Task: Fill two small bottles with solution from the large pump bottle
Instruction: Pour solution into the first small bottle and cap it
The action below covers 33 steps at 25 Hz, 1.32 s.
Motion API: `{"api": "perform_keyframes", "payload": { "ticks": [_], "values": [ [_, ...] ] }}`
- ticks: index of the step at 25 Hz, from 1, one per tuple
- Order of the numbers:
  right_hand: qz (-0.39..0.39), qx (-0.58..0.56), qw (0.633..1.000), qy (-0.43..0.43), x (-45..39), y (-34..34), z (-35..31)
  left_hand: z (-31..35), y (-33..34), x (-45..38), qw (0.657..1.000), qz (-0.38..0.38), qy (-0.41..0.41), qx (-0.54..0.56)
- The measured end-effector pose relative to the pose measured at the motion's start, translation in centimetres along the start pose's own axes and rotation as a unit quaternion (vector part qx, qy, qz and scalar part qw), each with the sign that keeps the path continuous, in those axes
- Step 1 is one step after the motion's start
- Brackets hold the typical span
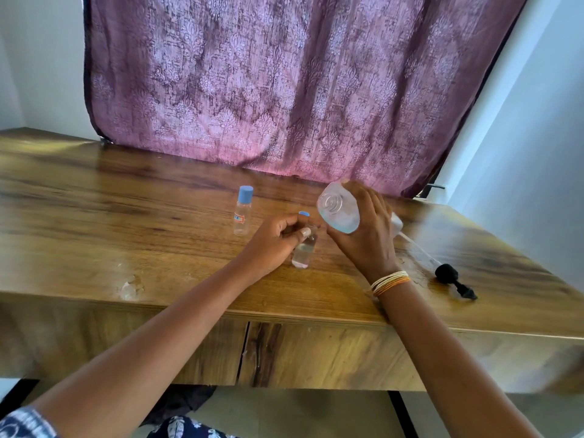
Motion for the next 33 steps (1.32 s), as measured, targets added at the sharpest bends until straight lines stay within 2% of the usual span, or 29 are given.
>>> {"api": "perform_keyframes", "payload": {
  "ticks": [7, 9, 12, 15, 17, 21, 27, 31, 33],
  "values": [
    [0.018, -0.098, 0.981, 0.168, -1.9, -1.6, 3.7, -0.7, 0.0, -0.2, 1.000, -0.006, 0.003, 0.017],
    [0.008, -0.159, 0.956, 0.246, -3.1, -1.7, 6.0, -0.7, 0.1, -0.4, 0.999, -0.015, 0.005, 0.032],
    [-0.055, -0.251, 0.897, 0.359, -4.3, 0.1, 9.5, -0.8, 0.1, -0.6, 0.999, -0.026, 0.013, 0.038],
    [-0.096, -0.327, 0.843, 0.416, -4.7, 1.9, 11.5, -1.0, 0.3, -0.6, 0.998, -0.032, 0.012, 0.047],
    [-0.121, -0.365, 0.819, 0.426, -4.8, 2.9, 12.0, -1.2, 0.3, -0.6, 0.998, -0.029, 0.010, 0.048],
    [-0.140, -0.413, 0.801, 0.411, -4.9, 3.8, 12.8, -1.0, 0.3, -0.8, 0.998, -0.030, 0.009, 0.050],
    [-0.173, -0.504, 0.746, 0.399, -4.7, 4.1, 12.4, -0.9, 0.2, -0.8, 0.998, -0.027, 0.012, 0.048],
    [-0.189, -0.488, 0.746, 0.412, -4.6, 3.7, 12.2, -0.9, 0.0, -0.6, 0.999, -0.019, 0.006, 0.044],
    [-0.165, -0.441, 0.776, 0.420, -4.4, 2.4, 12.5, -0.8, 0.1, -0.5, 0.999, -0.016, 0.002, 0.040]
  ]
}}
Point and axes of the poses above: each hand's wrist, its own x-axis away from the middle knuckle, its own y-axis out of the palm, z = x × y, the point moved 9 cm from there along -x, towards the middle knuckle, and after that the axes turned 8 degrees about x, right-handed, at the moved point
